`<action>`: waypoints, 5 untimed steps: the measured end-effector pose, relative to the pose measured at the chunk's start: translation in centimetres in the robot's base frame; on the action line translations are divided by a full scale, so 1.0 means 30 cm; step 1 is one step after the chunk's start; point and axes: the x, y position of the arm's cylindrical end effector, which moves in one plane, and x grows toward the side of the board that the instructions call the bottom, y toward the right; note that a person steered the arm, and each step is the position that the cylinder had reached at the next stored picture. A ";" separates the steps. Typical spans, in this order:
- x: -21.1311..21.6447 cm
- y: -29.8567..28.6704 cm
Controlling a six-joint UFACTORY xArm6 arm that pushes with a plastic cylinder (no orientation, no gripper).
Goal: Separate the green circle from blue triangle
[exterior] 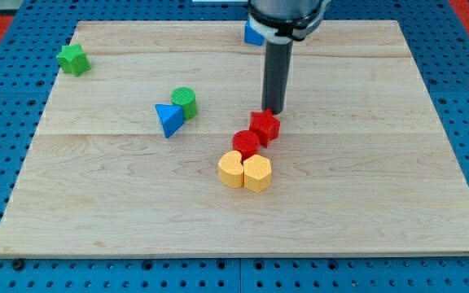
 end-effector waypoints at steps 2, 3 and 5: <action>0.150 0.118; 0.114 0.166; 0.003 0.219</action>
